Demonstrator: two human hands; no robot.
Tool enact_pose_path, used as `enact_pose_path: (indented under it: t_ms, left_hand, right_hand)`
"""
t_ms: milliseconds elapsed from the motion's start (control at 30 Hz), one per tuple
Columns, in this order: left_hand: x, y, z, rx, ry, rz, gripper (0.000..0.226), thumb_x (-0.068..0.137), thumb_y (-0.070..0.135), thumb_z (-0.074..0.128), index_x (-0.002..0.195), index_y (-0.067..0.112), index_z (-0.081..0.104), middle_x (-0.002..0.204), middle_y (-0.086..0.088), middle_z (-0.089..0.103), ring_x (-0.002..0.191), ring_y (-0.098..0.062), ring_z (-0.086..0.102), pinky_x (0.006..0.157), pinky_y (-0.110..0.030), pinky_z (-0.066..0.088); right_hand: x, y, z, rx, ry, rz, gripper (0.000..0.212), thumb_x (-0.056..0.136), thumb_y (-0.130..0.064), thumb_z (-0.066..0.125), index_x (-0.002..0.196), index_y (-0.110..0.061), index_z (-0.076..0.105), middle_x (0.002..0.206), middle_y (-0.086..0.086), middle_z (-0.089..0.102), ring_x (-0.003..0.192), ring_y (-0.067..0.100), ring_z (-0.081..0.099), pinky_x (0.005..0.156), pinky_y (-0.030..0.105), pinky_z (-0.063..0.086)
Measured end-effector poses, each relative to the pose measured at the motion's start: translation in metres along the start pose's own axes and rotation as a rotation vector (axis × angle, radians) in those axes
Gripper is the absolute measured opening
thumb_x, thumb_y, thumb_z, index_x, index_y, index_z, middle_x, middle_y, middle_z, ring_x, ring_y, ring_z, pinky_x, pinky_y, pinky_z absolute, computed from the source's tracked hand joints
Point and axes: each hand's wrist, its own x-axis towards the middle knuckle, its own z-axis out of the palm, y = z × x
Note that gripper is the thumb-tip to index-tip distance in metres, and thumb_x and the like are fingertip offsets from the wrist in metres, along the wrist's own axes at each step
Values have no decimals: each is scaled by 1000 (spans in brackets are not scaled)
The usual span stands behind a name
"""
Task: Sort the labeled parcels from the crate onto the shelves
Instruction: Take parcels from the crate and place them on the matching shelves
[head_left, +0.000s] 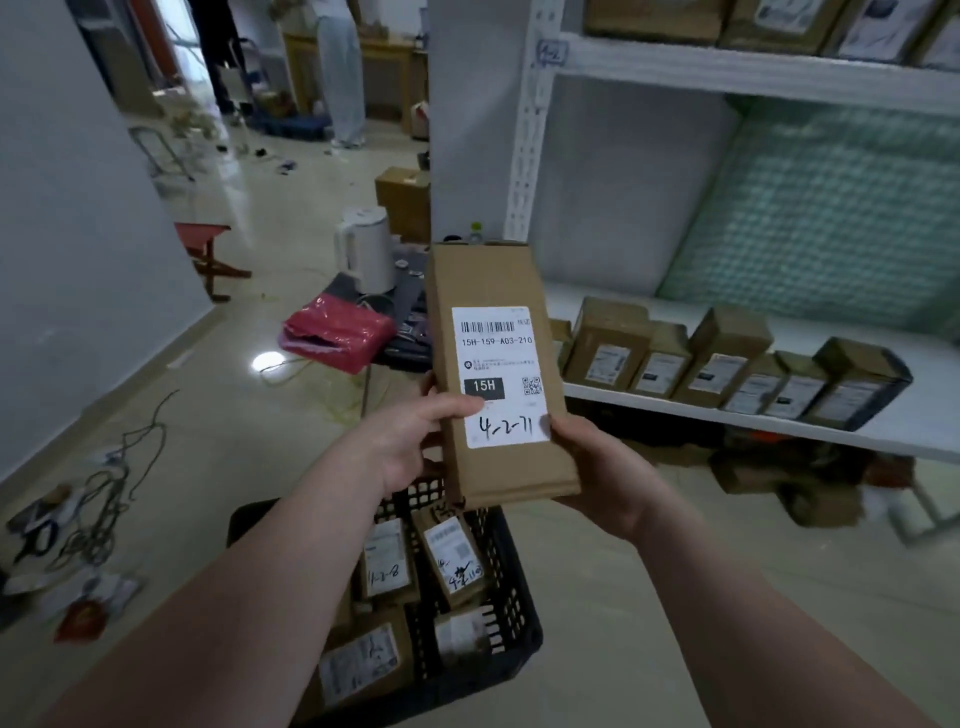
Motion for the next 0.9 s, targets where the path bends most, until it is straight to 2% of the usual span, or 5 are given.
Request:
enact_pose_path:
  t_ms: [300, 467, 733, 833, 900]
  left_hand:
    - [1, 6, 107, 122, -178, 69, 78, 67, 5, 77, 137, 27, 49, 108, -4, 73, 112, -26, 61, 99, -48, 44]
    - [-2, 2, 181, 140, -225, 68, 61, 67, 11, 75, 124, 24, 58, 106, -7, 73, 105, -25, 63, 78, -37, 48]
    - [9, -17, 298, 177, -257, 74, 73, 60, 20, 81, 128, 14, 57, 107, -7, 73, 111, -25, 61, 106, -48, 37]
    - [14, -17, 339, 233, -289, 94, 73, 55, 26, 84, 124, 17, 61, 112, -2, 72, 120, -24, 54, 115, -52, 22]
    - [19, -12, 363, 248, -298, 96, 75, 54, 26, 86, 124, 18, 60, 114, -1, 71, 123, -24, 52, 115, -53, 20]
  right_hand:
    - [-67, -27, -83, -24, 71, -127, 72, 74, -50, 70, 137, -22, 51, 127, 3, 67, 120, 24, 61, 97, 41, 48]
    - [-114, -40, -136, -23, 111, -144, 61, 78, -45, 70, 132, -22, 57, 123, 3, 69, 115, 23, 64, 98, 39, 48]
    - [-176, -57, -235, 22, 211, -169, 51, 76, -41, 71, 122, -20, 64, 118, 8, 71, 107, 27, 60, 96, 38, 43]
    - [-191, -65, -270, 41, 217, -171, 62, 67, -50, 77, 120, -20, 68, 127, 14, 65, 112, 33, 54, 105, 40, 36]
    - [-200, -75, -291, 64, 213, -189, 69, 57, -54, 84, 115, -20, 72, 132, 18, 60, 107, 29, 42, 95, 40, 31]
